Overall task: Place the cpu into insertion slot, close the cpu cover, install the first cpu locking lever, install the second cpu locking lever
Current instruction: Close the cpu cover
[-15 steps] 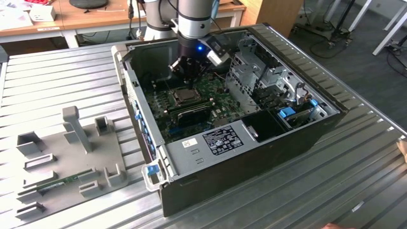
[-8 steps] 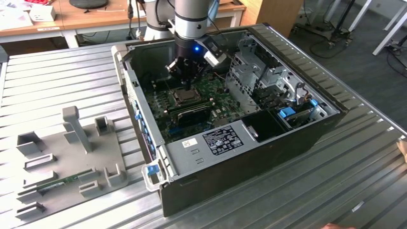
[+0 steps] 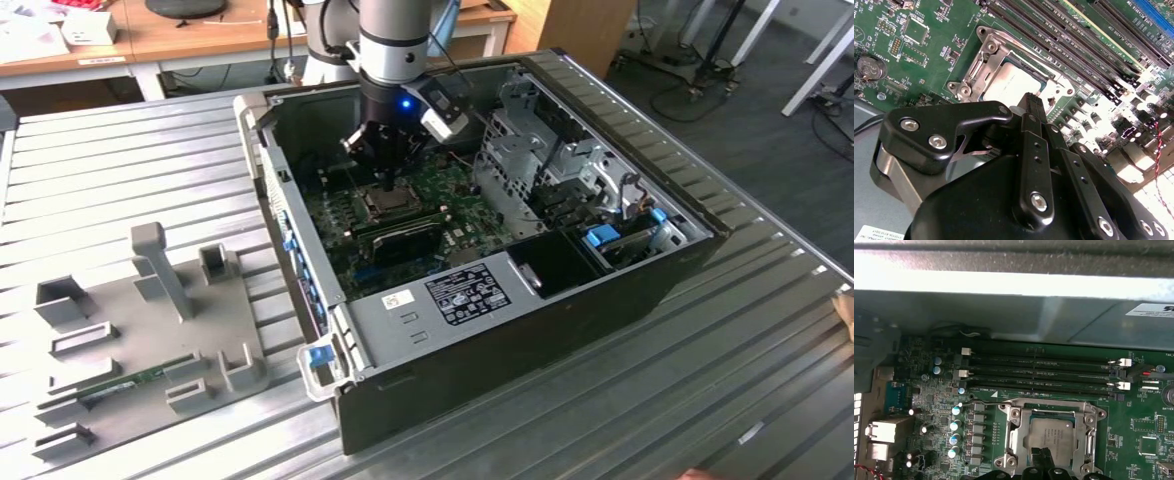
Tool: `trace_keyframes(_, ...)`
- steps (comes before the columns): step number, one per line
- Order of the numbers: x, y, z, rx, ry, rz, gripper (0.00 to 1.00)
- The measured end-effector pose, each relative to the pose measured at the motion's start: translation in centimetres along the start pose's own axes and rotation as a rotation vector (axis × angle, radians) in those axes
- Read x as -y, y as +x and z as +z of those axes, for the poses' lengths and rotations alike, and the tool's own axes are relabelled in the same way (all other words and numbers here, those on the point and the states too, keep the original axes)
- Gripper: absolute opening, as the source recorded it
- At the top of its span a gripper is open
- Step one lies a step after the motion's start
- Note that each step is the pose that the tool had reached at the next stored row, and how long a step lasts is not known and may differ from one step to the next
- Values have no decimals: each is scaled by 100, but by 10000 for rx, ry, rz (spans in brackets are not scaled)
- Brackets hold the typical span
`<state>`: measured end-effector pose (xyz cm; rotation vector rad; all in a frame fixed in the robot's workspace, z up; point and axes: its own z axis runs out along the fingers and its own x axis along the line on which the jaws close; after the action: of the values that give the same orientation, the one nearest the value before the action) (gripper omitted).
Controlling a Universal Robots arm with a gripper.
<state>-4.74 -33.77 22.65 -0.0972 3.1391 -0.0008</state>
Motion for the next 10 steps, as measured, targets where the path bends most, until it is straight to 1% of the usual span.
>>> trace_keyframes(7, 0, 2, 6, -1, 0, 8, 10)
trace_keyframes(10, -1, 19, 13, 0, 0, 8, 10)
